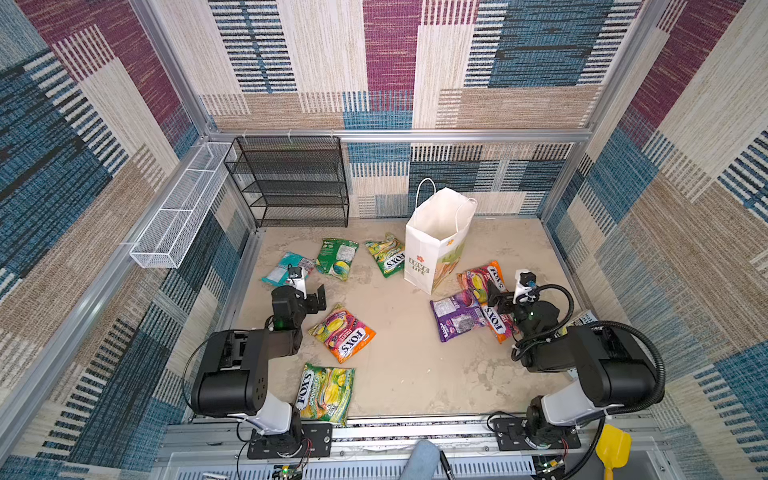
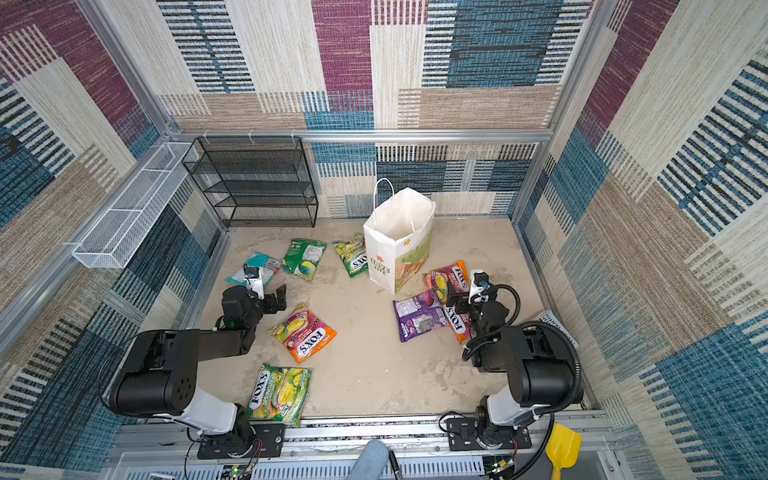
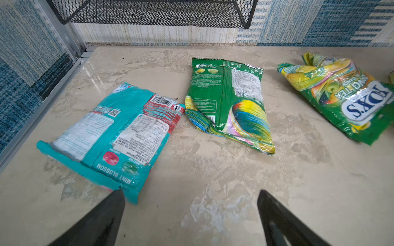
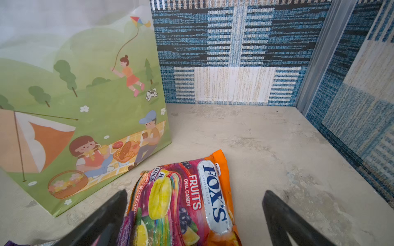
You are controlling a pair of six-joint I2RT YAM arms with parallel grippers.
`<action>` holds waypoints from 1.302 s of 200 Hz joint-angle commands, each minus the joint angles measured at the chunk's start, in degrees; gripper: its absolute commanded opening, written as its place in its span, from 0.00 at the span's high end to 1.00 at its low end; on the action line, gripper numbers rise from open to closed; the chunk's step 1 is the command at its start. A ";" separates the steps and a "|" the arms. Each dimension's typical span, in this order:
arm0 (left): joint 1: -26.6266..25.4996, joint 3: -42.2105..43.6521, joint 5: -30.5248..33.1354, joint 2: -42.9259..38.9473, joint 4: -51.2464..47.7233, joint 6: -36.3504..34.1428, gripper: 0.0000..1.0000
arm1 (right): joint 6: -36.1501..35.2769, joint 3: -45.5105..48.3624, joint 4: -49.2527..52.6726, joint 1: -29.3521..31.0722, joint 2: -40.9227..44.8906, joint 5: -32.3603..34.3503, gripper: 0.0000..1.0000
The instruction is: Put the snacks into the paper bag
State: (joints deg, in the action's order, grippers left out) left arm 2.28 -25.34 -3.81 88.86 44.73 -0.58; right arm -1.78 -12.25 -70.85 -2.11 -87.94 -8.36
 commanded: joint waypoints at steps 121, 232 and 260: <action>0.13 0.01 -1.32 -0.24 0.90 -0.74 0.00 | -0.06 -0.38 -1.31 -0.44 0.16 -0.47 0.00; 1.34 3.13 6.10 -0.79 5.90 3.75 0.01 | 0.23 -0.49 -1.22 -0.51 0.05 0.16 0.00; 1.62 0.45 2.47 -2.51 0.20 2.41 0.00 | 1.51 -0.92 1.80 -0.44 3.03 3.30 0.00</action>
State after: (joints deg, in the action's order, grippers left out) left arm 3.62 -22.50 1.10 88.07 47.94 1.76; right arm -1.74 -12.58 -70.81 -2.59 -87.90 -8.36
